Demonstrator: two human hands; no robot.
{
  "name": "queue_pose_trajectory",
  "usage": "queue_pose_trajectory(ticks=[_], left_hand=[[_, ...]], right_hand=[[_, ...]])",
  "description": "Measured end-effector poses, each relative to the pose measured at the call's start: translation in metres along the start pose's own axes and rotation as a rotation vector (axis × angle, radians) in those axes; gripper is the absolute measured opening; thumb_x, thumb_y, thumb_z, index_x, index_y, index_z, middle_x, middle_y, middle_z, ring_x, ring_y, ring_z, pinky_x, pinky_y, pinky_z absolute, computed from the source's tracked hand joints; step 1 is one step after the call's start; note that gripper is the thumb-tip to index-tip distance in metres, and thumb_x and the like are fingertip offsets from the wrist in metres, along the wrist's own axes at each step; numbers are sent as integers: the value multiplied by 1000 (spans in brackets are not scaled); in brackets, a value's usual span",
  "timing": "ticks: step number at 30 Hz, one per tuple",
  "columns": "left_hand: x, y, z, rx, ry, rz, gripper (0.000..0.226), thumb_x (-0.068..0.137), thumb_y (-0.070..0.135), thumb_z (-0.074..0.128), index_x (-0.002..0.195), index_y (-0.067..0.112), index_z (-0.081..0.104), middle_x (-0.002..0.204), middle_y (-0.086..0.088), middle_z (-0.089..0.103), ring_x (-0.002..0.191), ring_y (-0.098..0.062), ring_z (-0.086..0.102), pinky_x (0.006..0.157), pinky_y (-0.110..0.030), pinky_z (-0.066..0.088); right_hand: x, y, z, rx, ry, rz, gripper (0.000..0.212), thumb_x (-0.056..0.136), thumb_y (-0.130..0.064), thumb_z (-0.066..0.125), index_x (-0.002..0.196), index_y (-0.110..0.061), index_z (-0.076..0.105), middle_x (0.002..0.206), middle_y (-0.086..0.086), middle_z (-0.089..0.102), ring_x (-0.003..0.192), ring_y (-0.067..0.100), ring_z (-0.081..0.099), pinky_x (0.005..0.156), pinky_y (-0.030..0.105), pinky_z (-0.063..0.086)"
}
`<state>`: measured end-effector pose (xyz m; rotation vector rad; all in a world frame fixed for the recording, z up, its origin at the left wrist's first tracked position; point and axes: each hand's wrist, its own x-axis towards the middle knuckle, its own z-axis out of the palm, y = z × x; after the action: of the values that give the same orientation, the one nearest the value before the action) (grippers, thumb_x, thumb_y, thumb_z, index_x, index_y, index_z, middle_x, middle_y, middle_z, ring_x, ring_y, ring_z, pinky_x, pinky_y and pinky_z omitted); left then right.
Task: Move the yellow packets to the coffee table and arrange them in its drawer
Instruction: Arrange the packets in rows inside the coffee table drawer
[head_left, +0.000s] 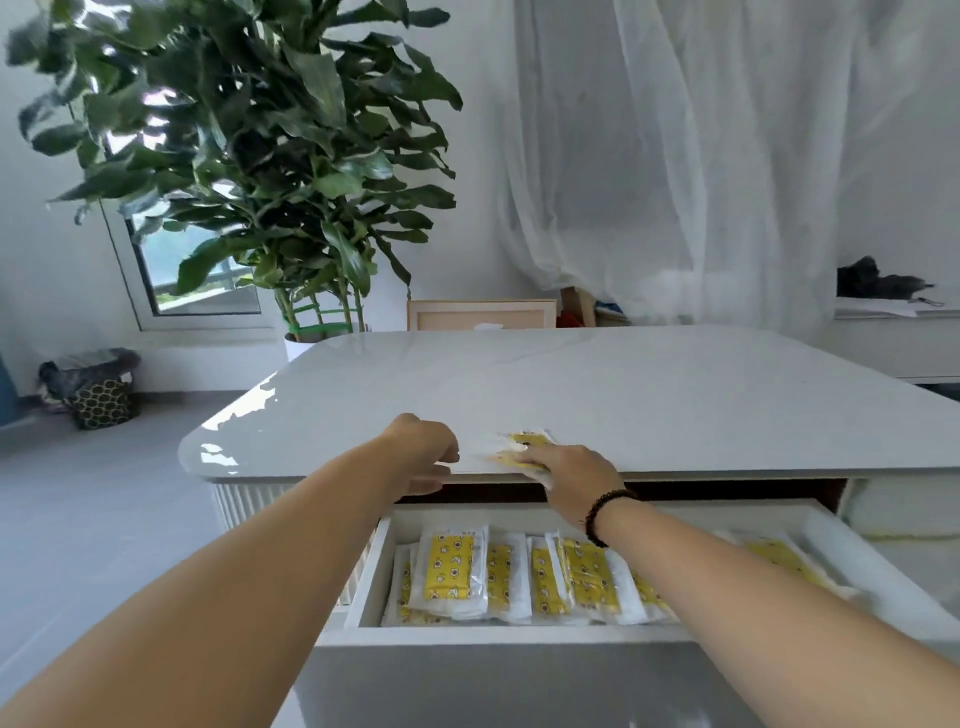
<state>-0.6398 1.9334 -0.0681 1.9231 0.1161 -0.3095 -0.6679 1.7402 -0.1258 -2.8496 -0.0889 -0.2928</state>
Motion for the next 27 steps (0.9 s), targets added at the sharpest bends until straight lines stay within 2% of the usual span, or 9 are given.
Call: queue_pose_trajectory(ticks=[3,7,11,13,16,18,20,24,27], left_hand=[[-24,-10,3,56,-107,3,28,90,11,58,117,5,57,105,-10,71,91,-21,69,76,-34,59],[-46,-13,16,64,-186,16,22,96,18,55,115,7,59,104,-9,70,91,-22,69,86,-40,58],[-63,-8,36,-46,-305,60,43,97,33,55,129,6,45,122,-13,60,102,-24,65,81,-38,58],[-73,-4,47,-131,-362,86,39,96,31,56,122,3,50,127,-13,58,106,-25,65,85,-39,57],[-82,1,60,-369,-361,141,17,95,13,59,106,1,59,119,-18,65,103,-29,68,83,-39,59],[-83,2,62,-455,-284,207,18,93,4,59,110,0,55,114,-21,68,96,-30,71,75,-35,61],[-86,3,61,-449,-253,282,17,94,1,57,111,4,56,109,-19,70,93,-28,72,73,-34,62],[-91,3,57,-412,-256,335,18,97,7,52,116,8,54,106,-17,71,89,-26,74,71,-35,61],[-96,4,52,-374,-342,329,23,101,24,45,115,8,53,106,-15,70,90,-26,73,72,-38,59]], right_hand=[[-12,4,-17,199,107,78,38,97,-10,37,117,-30,63,104,8,68,88,27,62,75,35,52],[-26,0,-54,444,255,100,37,96,-7,39,120,-20,63,115,7,64,91,25,61,83,38,55],[-48,-9,-86,892,280,198,37,95,-4,45,130,-14,54,127,1,52,103,27,61,64,39,61],[-62,-10,-91,1041,272,221,32,93,-5,51,123,-13,57,120,4,60,100,27,65,67,44,61],[-81,-7,-87,1114,276,233,24,90,-6,54,110,-17,61,107,5,69,100,24,66,87,50,55],[-87,-6,-86,1161,284,260,19,90,-7,55,104,-18,61,106,5,70,100,23,66,89,45,54],[-89,-5,-89,1178,288,302,13,91,-8,57,101,-16,61,104,6,70,97,21,67,87,39,55],[-94,1,-93,1146,280,317,8,89,-12,63,96,-11,67,99,7,73,95,22,69,91,42,54],[-100,1,-96,1093,327,296,15,84,-15,71,96,-7,68,96,7,73,92,21,69,82,35,56]])
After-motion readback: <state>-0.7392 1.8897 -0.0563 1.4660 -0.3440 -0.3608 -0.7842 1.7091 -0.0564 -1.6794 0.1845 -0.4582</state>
